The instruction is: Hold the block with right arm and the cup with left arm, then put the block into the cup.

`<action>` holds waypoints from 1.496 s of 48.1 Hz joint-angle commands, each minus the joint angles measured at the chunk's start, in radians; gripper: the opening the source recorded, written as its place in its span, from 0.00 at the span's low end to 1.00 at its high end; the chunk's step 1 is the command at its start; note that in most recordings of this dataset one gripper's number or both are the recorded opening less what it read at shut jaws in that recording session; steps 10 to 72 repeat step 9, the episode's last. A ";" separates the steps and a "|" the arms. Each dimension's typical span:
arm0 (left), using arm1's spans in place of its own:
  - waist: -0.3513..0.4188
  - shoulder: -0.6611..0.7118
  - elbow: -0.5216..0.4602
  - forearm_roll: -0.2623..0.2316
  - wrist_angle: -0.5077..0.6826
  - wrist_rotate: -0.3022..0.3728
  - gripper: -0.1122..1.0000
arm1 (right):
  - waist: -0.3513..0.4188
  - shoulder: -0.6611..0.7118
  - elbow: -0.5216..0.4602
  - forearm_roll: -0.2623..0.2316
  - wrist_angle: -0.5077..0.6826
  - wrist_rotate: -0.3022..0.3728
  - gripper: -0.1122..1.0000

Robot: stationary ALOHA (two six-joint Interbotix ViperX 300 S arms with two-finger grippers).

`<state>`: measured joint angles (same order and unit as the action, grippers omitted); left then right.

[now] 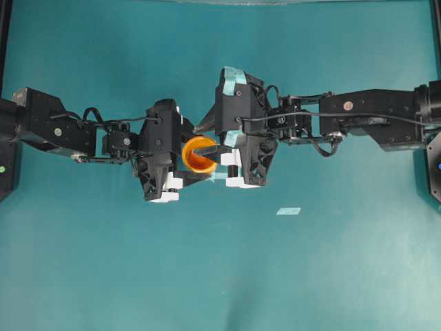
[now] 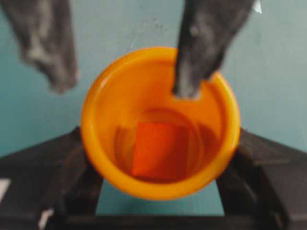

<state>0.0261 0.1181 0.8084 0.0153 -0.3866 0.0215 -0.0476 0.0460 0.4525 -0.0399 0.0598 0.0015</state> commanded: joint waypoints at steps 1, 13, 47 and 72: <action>-0.003 -0.034 -0.011 0.002 -0.005 0.003 0.67 | 0.002 -0.018 -0.029 0.000 -0.008 -0.002 0.54; -0.002 -0.034 -0.012 0.002 -0.005 0.003 0.67 | 0.002 -0.018 -0.031 0.000 -0.009 -0.002 0.54; -0.002 -0.034 -0.012 0.002 -0.005 0.003 0.67 | 0.002 -0.018 -0.031 0.000 -0.009 -0.002 0.54; -0.002 -0.034 -0.012 0.002 -0.005 0.003 0.67 | 0.002 -0.018 -0.031 0.000 -0.009 -0.002 0.54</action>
